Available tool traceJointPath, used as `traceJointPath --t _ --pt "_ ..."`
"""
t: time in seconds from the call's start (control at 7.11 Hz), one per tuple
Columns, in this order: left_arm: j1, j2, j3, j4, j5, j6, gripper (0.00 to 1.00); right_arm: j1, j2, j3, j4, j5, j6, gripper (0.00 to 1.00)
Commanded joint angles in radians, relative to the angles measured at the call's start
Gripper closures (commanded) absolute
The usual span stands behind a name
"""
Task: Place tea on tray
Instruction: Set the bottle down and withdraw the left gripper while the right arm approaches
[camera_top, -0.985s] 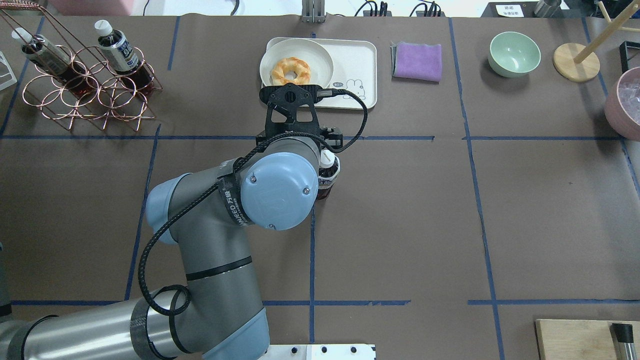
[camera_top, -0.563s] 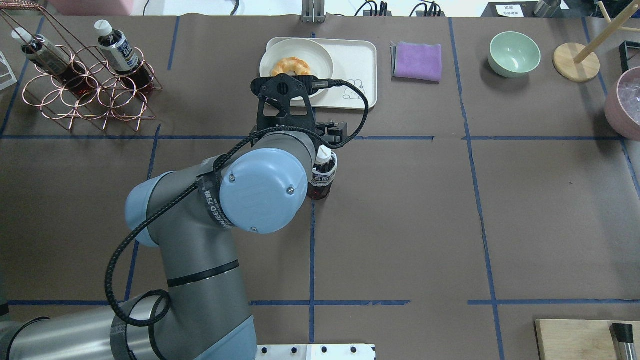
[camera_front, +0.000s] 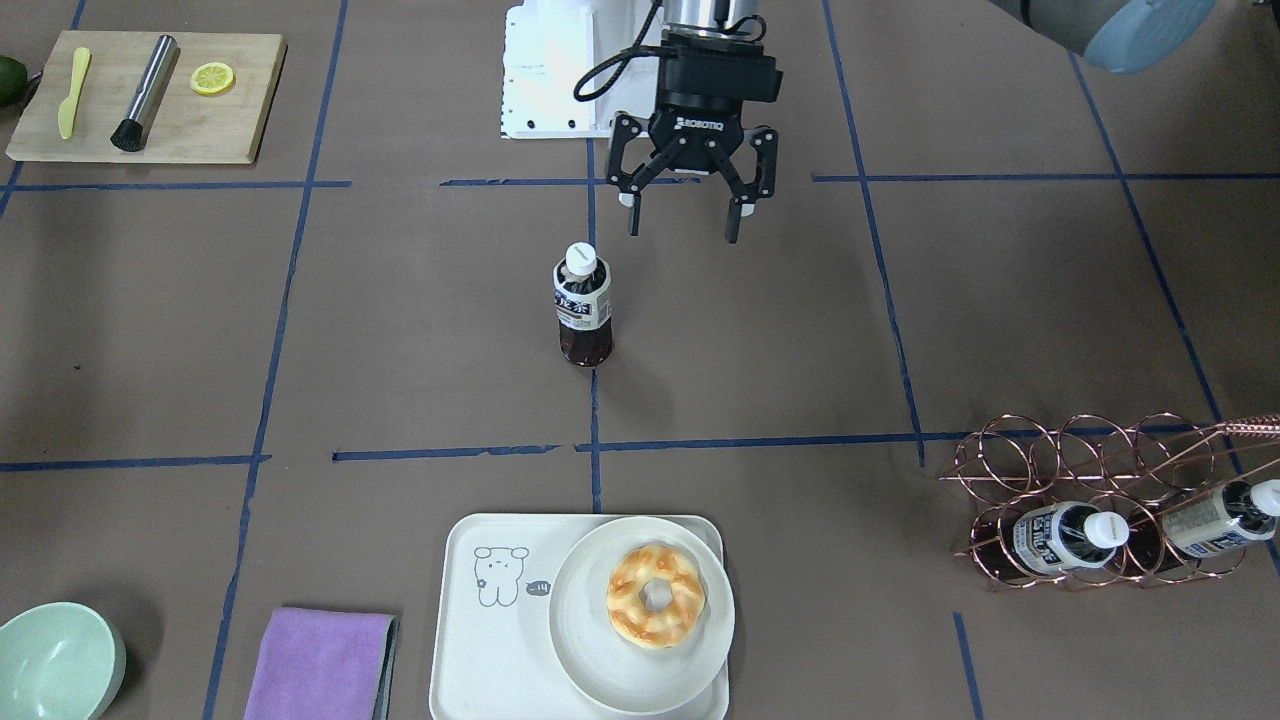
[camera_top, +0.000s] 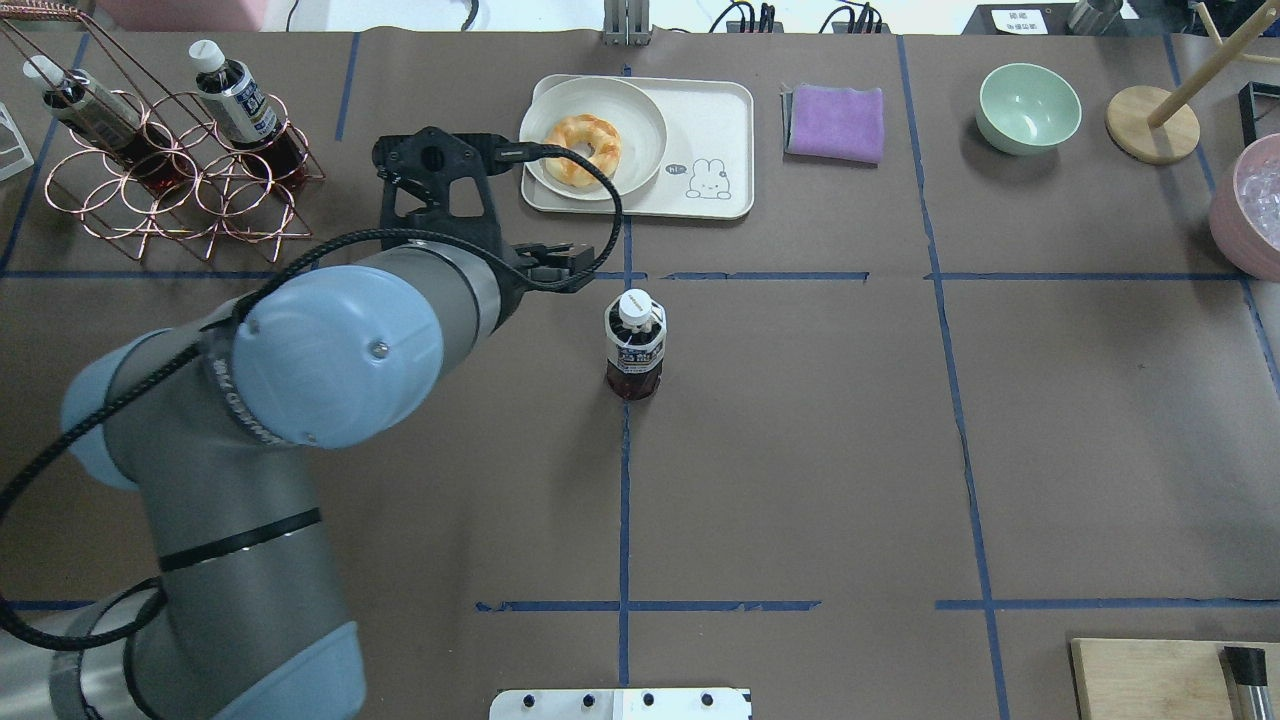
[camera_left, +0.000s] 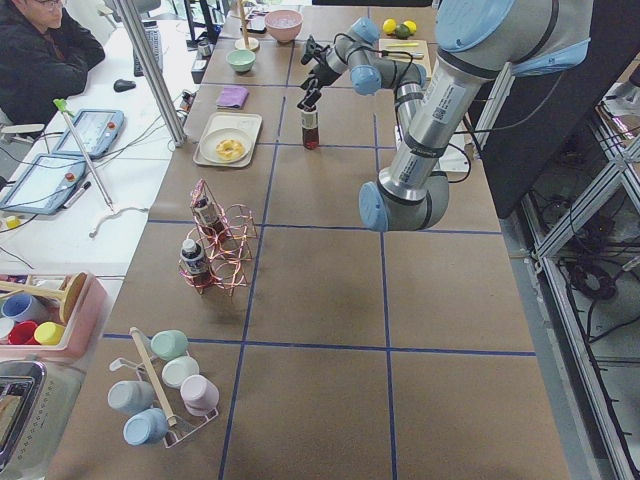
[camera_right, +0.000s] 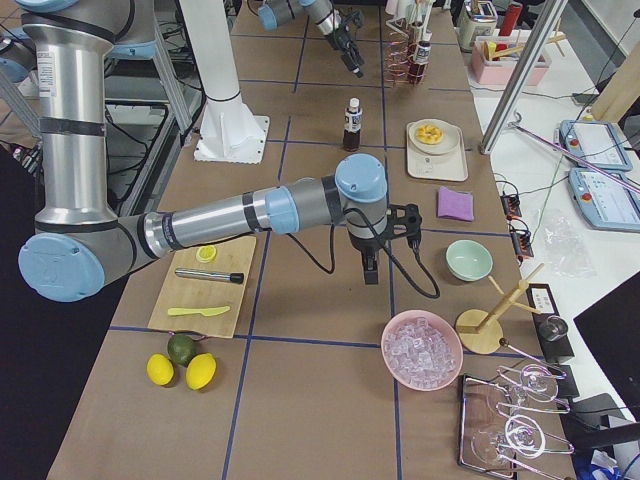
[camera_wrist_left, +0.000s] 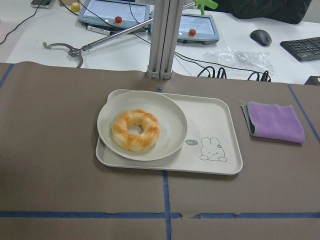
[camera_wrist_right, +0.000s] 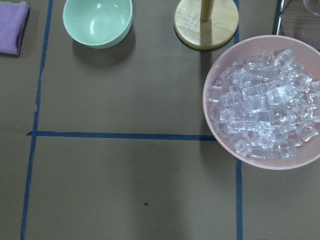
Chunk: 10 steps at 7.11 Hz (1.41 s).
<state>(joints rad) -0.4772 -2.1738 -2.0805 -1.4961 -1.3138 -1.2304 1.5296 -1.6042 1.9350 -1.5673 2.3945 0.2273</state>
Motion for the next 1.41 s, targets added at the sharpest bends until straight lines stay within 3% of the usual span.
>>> traceJointPath --t 0.0,0.28,0.56,0.84,0.98,1.27 --pt "-0.089 0.157 -0.142 0.089 -0.163 0.064 0.00 -0.119 0.055 0.114 -0.007 -0.079 0.127 0.00" --pt "-0.164 0.289 -0.203 0.097 -0.304 0.097 0.00 -0.240 0.180 0.119 -0.013 -0.098 0.342 0.00" --pt "-0.216 0.397 -0.252 0.097 -0.361 0.127 0.00 -0.432 0.356 0.118 -0.063 -0.216 0.619 0.00" --pt "-0.273 0.449 -0.240 0.097 -0.366 0.171 0.00 -0.604 0.563 0.118 -0.224 -0.326 0.787 0.00" --pt "-0.311 0.453 -0.219 0.103 -0.372 0.234 0.00 -0.687 0.616 0.118 -0.240 -0.409 0.863 0.00" --pt "-0.450 0.491 -0.146 0.103 -0.502 0.387 0.00 -0.811 0.679 0.107 -0.241 -0.499 0.964 0.00"
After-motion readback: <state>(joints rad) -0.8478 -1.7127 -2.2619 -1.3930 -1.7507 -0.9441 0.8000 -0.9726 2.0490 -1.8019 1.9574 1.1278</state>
